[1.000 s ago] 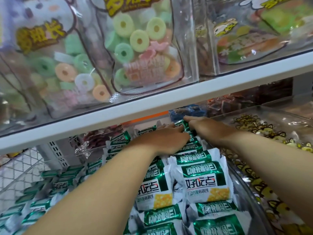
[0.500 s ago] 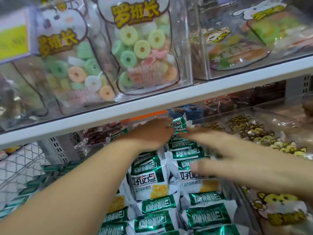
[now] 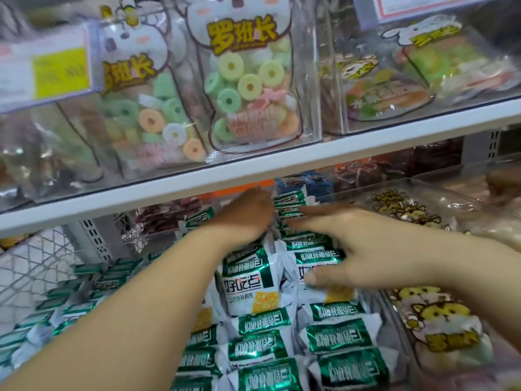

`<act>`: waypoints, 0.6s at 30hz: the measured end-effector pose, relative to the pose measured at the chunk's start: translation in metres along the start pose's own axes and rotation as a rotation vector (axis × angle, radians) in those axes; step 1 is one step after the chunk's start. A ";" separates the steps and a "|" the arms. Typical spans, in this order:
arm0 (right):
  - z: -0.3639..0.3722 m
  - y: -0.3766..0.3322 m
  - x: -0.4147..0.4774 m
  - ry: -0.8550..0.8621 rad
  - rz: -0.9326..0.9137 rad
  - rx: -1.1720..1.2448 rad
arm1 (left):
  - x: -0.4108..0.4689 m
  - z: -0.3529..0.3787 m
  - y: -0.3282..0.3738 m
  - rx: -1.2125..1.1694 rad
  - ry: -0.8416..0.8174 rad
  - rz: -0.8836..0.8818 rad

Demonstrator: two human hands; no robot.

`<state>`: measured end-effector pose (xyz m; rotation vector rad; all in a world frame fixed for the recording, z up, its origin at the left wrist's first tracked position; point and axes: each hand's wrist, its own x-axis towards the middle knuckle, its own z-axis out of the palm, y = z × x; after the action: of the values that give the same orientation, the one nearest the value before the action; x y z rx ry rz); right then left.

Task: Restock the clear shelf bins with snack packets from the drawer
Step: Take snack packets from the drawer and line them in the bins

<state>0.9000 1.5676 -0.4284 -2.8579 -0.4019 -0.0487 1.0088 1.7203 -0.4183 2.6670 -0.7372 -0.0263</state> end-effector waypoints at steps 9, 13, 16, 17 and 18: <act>0.026 -0.057 0.050 0.017 -0.001 -0.277 | -0.038 -0.011 -0.062 0.307 0.016 -0.055; 0.036 -0.060 0.049 0.014 -0.014 -0.291 | -0.040 -0.009 -0.072 0.208 -0.045 -0.015; 0.031 -0.059 0.046 -0.003 -0.032 -0.264 | -0.035 -0.015 -0.078 0.153 0.011 -0.019; 0.029 -0.059 0.046 -0.020 -0.027 -0.249 | -0.031 -0.016 -0.079 0.180 0.063 -0.013; 0.027 -0.059 0.046 -0.034 -0.023 -0.248 | -0.024 -0.016 -0.080 0.214 0.109 0.004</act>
<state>0.9281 1.6412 -0.4369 -3.1017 -0.4657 -0.0575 1.0294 1.8018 -0.4339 2.8411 -0.7482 0.2083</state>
